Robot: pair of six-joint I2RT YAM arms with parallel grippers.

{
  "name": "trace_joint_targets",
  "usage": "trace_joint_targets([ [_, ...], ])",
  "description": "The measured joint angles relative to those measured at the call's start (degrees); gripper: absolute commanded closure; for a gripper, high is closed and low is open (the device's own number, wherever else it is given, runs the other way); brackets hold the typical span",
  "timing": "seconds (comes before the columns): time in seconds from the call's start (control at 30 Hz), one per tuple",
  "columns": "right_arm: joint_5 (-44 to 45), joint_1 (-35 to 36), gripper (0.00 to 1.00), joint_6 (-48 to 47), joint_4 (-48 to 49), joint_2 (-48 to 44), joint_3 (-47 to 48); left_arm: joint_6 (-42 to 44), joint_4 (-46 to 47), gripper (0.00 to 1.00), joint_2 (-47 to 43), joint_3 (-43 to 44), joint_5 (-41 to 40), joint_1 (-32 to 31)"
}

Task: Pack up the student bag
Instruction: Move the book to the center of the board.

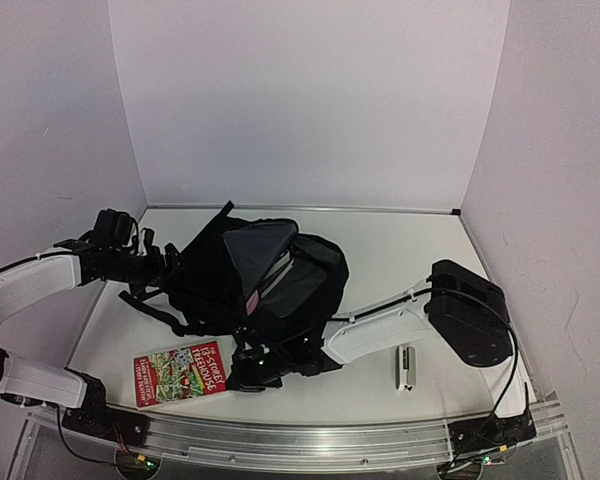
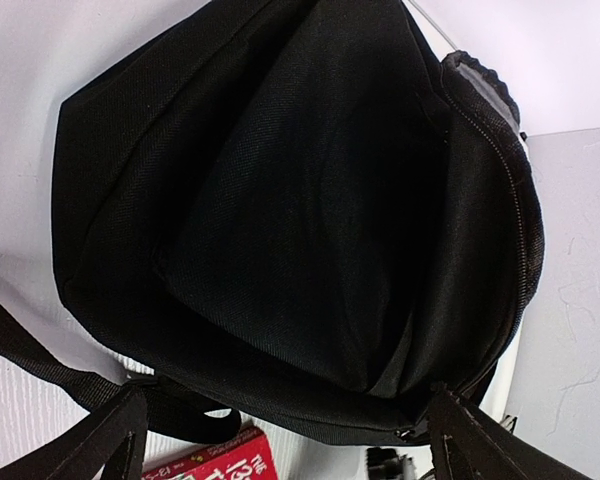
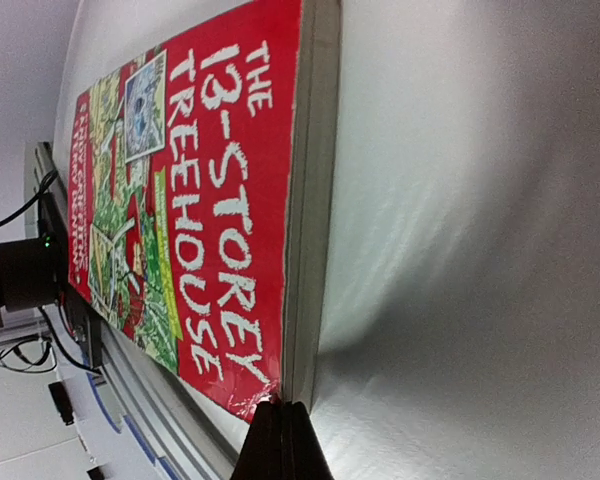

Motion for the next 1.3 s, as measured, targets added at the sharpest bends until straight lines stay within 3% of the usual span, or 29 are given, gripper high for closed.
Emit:
trace_joint_targets([
  [0.33, 5.83, -2.57, 1.00, -3.06, -5.16, -6.57, -6.67, -0.36, 1.25, 0.04, 0.00, -2.93, 0.79, 0.00],
  [0.57, 7.67, -5.79, 1.00, -4.09, -7.14, -13.19, -14.59, -2.65, 3.19, 0.04, -1.09, -10.51, 1.27, -1.37],
  [0.93, 11.37, -11.09, 0.99, -5.48, -11.68, -20.00, -21.47, -8.92, 8.33, 0.17, -5.41, -20.50, -0.23, -16.40],
  [1.0, 11.63, -11.79, 0.84, -5.64, -13.07, -21.22, -22.59, -9.44, 9.26, 0.20, -5.41, -21.17, -0.20, -17.98],
  [1.07, 11.19, -12.34, 0.59, -5.60, -13.82, -22.55, -23.41, -9.54, 10.46, 0.23, -5.24, -21.36, -0.30, -19.83],
  [1.13, 10.03, -12.36, 0.50, -5.04, -13.45, -24.64, -24.56, -9.46, 11.99, 0.24, -4.41, -21.36, -0.25, -22.09],
  [1.3, 5.24, -12.18, 0.43, -0.60, -7.37, -31.12, -29.87, -8.59, 13.02, 0.29, -0.14, -20.86, -0.17, -25.81],
])
